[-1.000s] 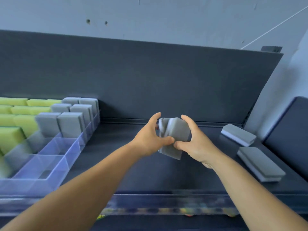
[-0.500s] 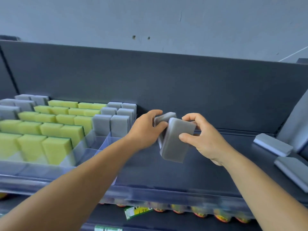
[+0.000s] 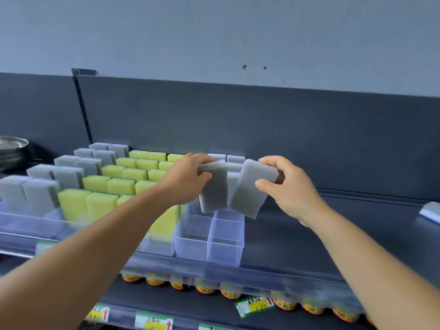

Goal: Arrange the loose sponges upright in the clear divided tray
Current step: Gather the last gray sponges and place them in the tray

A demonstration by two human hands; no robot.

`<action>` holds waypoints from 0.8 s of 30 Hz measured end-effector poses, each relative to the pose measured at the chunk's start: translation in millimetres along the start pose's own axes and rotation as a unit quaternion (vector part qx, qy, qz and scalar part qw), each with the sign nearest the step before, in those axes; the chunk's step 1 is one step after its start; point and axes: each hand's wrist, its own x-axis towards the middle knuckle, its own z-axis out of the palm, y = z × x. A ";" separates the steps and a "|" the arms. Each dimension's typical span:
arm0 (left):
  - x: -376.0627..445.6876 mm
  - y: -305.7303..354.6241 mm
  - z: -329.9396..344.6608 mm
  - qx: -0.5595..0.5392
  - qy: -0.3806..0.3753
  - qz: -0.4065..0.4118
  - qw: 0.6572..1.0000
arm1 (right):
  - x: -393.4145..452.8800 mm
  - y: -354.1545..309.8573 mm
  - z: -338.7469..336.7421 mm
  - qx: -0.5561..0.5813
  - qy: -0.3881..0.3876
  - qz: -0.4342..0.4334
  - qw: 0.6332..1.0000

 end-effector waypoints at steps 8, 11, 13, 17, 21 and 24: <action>6.9 -26.9 -7.5 0.054 -0.066 -0.012 0.996 | 20.4 -3.4 43.6 -0.090 -0.016 -0.003 0.996; 10.3 -34.7 -2.9 0.111 -0.096 0.002 0.989 | 23.0 2.5 49.3 -0.138 -0.027 -0.008 0.990; 11.0 -37.8 -0.7 0.131 -0.100 0.006 0.986 | 24.2 5.2 53.8 -0.171 -0.034 -0.020 0.984; 11.8 -37.3 5.1 0.205 -0.116 0.028 0.971 | 25.0 5.9 65.5 -0.253 -0.067 -0.026 0.965; 11.7 -34.7 10.4 0.258 -0.127 0.048 0.957 | 22.8 9.4 71.3 -0.314 -0.082 -0.012 0.946; 13.8 -32.8 13.0 0.277 -0.133 0.056 0.950 | 21.1 7.4 70.6 -0.321 -0.085 -0.003 0.943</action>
